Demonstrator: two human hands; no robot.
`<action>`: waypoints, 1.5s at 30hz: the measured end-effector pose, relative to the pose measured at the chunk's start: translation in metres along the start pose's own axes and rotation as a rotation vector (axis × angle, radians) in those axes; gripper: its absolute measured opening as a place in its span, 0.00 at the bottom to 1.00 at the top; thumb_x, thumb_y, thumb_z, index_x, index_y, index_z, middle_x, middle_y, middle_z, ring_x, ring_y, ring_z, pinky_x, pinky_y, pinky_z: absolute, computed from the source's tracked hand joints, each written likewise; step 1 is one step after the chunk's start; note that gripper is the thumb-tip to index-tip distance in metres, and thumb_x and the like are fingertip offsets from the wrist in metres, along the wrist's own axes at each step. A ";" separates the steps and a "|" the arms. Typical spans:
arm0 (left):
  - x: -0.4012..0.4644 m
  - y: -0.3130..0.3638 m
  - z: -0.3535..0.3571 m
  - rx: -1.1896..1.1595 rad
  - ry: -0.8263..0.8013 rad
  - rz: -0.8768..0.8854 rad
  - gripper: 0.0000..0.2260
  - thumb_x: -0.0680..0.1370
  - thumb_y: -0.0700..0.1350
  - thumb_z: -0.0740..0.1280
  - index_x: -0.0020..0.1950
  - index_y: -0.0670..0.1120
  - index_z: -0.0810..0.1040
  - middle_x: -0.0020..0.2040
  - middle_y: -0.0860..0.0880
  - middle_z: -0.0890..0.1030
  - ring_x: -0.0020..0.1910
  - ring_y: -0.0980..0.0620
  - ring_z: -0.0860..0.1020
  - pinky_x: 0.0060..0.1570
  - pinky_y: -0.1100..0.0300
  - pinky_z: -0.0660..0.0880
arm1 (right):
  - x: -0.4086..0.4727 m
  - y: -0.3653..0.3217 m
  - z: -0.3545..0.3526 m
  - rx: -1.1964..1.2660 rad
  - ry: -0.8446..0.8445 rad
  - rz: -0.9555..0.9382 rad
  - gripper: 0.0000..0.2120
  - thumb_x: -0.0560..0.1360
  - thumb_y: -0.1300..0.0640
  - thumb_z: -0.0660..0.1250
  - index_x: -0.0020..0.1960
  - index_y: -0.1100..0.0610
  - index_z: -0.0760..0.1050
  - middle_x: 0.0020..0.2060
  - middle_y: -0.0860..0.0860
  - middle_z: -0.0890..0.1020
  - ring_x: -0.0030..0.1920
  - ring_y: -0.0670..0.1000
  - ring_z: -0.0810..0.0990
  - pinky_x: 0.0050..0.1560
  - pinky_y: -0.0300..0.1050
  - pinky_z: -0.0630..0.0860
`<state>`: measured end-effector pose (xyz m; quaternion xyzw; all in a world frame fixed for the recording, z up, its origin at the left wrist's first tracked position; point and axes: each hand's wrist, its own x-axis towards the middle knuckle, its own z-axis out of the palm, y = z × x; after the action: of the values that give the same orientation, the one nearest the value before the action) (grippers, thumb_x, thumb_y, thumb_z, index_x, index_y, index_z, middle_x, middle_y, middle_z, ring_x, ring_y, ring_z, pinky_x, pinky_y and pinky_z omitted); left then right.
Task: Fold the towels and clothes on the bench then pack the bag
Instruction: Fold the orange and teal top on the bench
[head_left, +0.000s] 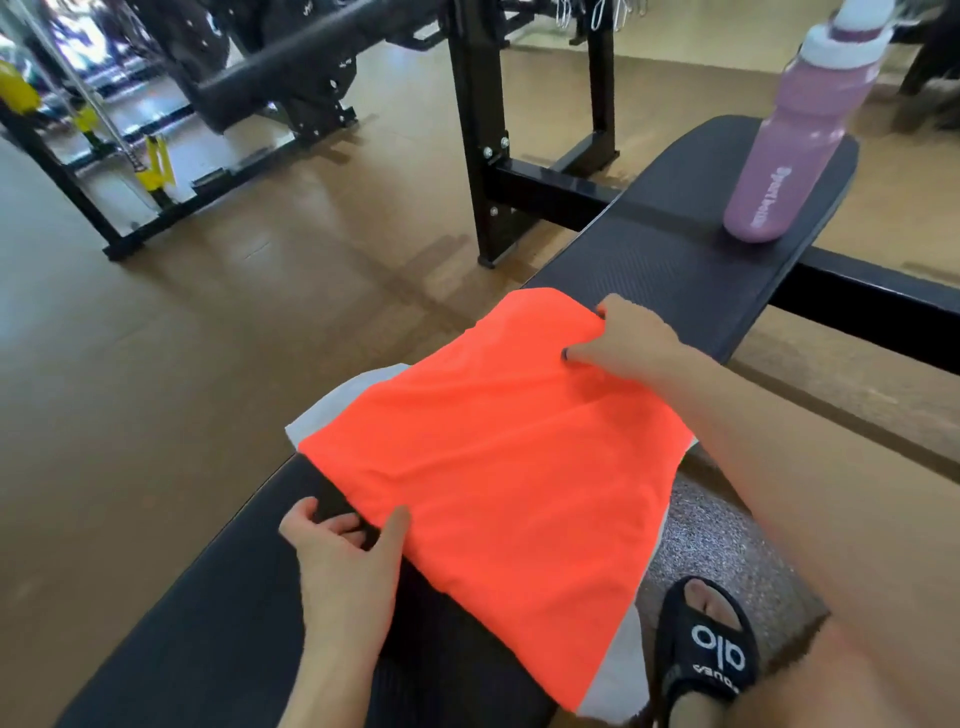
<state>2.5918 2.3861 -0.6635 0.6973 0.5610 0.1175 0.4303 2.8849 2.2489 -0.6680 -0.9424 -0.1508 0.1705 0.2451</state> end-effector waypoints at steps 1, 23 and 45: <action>-0.002 0.004 0.001 -0.071 -0.049 -0.043 0.39 0.74 0.50 0.76 0.76 0.45 0.57 0.56 0.51 0.79 0.52 0.55 0.77 0.54 0.53 0.72 | -0.002 -0.001 -0.001 0.026 -0.008 0.007 0.28 0.70 0.43 0.75 0.62 0.57 0.71 0.58 0.54 0.78 0.58 0.58 0.76 0.56 0.52 0.74; -0.015 -0.039 -0.118 -0.656 -0.373 -0.327 0.13 0.82 0.47 0.66 0.64 0.45 0.79 0.55 0.45 0.86 0.55 0.46 0.84 0.53 0.49 0.79 | -0.110 -0.036 0.002 0.763 -0.572 0.116 0.19 0.74 0.61 0.74 0.64 0.62 0.78 0.56 0.56 0.85 0.58 0.54 0.84 0.63 0.53 0.77; -0.027 -0.125 -0.215 -0.441 -0.182 -0.014 0.09 0.82 0.48 0.66 0.57 0.48 0.83 0.52 0.51 0.87 0.56 0.49 0.83 0.67 0.44 0.74 | -0.179 -0.107 0.044 0.358 -0.416 -0.190 0.24 0.64 0.69 0.73 0.60 0.67 0.75 0.49 0.55 0.82 0.46 0.53 0.80 0.47 0.47 0.75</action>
<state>2.3582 2.4623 -0.6174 0.5903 0.4856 0.1707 0.6218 2.6852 2.2904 -0.6053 -0.8106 -0.2531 0.3601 0.3863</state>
